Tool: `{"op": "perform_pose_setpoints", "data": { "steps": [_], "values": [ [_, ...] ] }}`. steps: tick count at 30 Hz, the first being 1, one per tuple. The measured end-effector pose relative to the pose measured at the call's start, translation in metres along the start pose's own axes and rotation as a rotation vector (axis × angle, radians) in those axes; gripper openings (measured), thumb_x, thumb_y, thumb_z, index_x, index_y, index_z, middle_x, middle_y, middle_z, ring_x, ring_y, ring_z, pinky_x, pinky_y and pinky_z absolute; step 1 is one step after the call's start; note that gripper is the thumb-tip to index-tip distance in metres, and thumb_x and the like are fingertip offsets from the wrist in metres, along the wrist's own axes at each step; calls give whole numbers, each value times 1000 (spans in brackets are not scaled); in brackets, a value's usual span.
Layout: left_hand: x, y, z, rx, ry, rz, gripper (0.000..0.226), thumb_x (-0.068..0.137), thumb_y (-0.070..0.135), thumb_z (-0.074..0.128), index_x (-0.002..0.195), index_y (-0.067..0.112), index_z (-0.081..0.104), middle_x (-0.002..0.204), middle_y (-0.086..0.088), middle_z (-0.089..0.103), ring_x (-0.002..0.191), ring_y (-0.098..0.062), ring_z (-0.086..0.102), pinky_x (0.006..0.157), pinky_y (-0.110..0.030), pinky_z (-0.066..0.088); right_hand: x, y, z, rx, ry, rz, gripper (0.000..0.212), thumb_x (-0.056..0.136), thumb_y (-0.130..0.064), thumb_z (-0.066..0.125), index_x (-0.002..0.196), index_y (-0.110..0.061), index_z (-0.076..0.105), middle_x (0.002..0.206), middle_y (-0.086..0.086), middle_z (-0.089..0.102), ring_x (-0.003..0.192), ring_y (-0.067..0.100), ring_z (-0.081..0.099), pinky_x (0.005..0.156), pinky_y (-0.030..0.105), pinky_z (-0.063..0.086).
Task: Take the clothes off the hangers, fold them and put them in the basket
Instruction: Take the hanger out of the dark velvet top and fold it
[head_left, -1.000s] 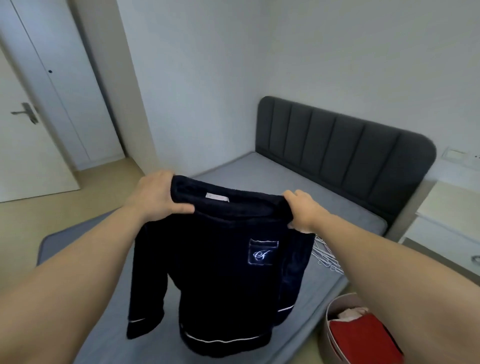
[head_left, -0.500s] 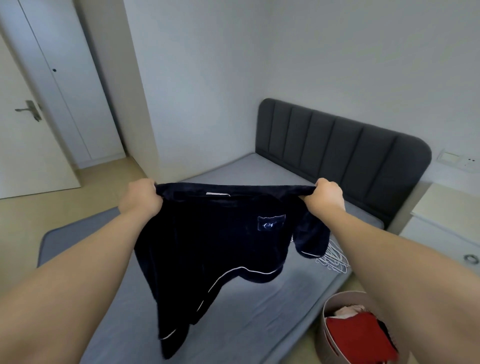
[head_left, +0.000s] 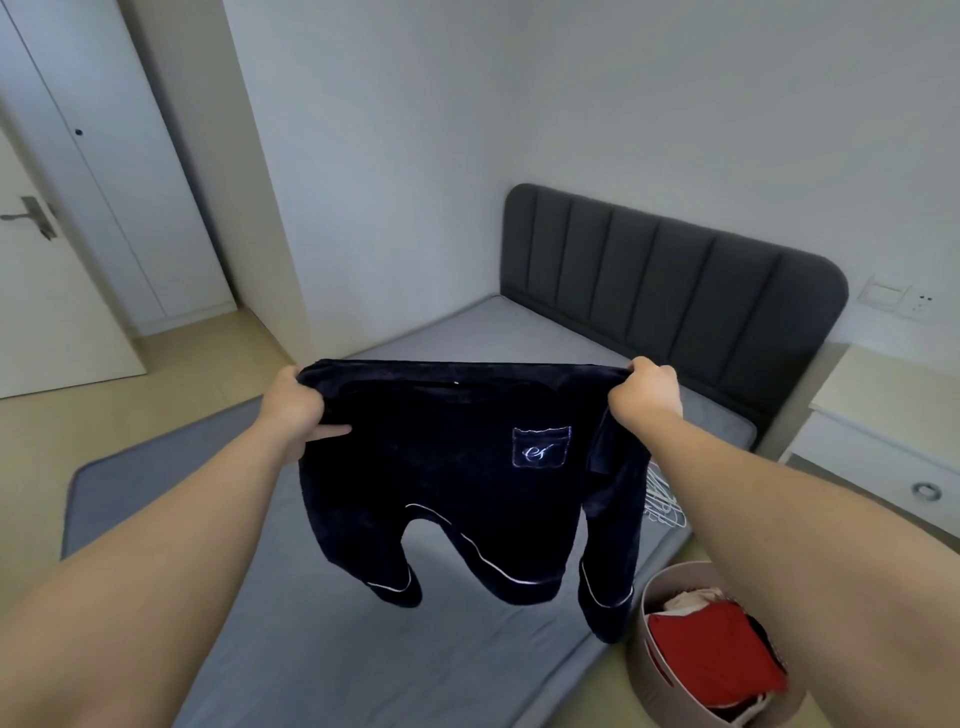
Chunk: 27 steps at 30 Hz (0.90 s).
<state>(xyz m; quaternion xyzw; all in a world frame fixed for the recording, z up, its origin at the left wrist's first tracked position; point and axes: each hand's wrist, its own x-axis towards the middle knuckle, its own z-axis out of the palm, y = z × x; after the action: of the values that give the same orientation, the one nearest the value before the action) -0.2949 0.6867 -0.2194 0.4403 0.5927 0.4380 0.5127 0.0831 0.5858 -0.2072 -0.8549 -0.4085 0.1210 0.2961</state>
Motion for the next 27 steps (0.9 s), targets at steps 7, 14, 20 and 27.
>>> {"op": "perform_pose_setpoints", "data": {
  "steps": [7,14,20,27],
  "values": [
    [-10,5,4,-13,-73,47,47,85,40,72,125,27,50,125,1,57,110,-23,58,68,-49,61,-9,-5,7,406,-60,167,34,91,-2,35,119,-18,47,112,5,45,89,27,54,74,47,61],
    [-8,-2,-3,70,-29,-129,31,93,31,56,119,15,61,116,-12,65,105,-32,62,86,-48,57,-12,-3,12,341,-92,106,41,82,0,35,89,-26,66,93,4,64,78,25,59,81,47,60],
    [-27,-19,-4,408,-155,-155,20,95,24,44,88,12,59,83,-13,64,74,-30,60,66,-35,46,-26,3,17,25,-464,211,27,77,11,54,101,-1,55,125,22,45,96,45,55,71,51,61],
    [-43,-33,-18,883,-461,-574,32,81,23,51,95,-1,68,92,-25,73,82,-36,68,78,-38,50,-38,27,38,-341,-954,422,79,70,19,50,144,-6,38,149,34,27,101,62,56,82,67,52]
  ]
}}
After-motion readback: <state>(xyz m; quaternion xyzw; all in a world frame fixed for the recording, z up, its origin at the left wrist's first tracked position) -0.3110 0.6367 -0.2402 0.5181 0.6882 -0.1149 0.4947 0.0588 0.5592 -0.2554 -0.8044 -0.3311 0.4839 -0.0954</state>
